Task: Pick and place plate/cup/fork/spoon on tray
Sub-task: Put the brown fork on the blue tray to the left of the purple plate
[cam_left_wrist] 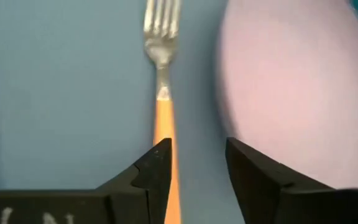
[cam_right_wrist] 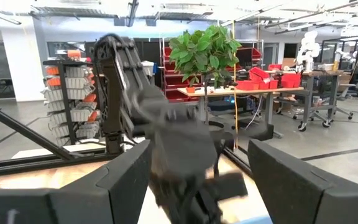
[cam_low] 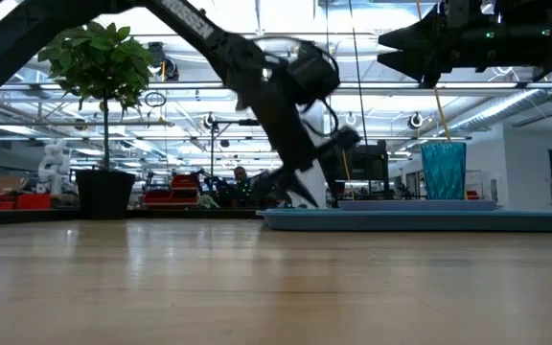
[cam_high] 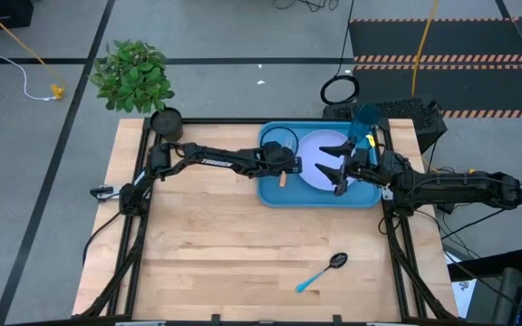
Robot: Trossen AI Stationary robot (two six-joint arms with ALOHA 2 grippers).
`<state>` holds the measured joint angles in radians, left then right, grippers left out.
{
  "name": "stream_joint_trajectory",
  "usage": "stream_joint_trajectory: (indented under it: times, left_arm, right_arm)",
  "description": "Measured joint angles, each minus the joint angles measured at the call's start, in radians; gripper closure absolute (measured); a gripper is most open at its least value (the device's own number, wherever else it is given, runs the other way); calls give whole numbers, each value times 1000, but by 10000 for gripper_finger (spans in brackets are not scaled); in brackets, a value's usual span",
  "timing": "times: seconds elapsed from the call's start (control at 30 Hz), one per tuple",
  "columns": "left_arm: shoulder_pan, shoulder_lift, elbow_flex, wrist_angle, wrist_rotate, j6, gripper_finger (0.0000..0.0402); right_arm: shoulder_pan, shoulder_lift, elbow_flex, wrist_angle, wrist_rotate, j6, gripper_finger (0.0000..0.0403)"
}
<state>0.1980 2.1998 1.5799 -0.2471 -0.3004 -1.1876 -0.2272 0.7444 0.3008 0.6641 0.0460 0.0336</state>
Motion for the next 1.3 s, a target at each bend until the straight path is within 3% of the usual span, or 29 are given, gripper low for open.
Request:
stream_joint_trajectory:
  times: [0.23,0.4,0.57,0.73,0.87,1.17,1.3]
  left_arm:
    - [-31,-90,0,-103,-3,220,293]
    - [-47,-122,1,-186,22,613,321]
    - [-59,-114,1,-177,135,1002,354]
    - [-60,-103,-10,-272,146,1108,394]
    - [-57,-105,-38,-272,146,1190,390]
    - [-20,-95,-126,-71,173,1382,396]
    - [2,-90,-147,-64,175,1442,389]
  right_arm:
    - [2,0,0,1,-75,50,143]
    - [19,0,0,-29,-103,6,143]
    - [22,0,0,-33,-102,-72,143]
    - [28,0,0,-87,-103,-137,143]
    - [40,0,0,-148,-102,-127,143]
    - [53,0,0,-226,-96,-91,143]
    - [53,0,0,-226,-92,-80,143]
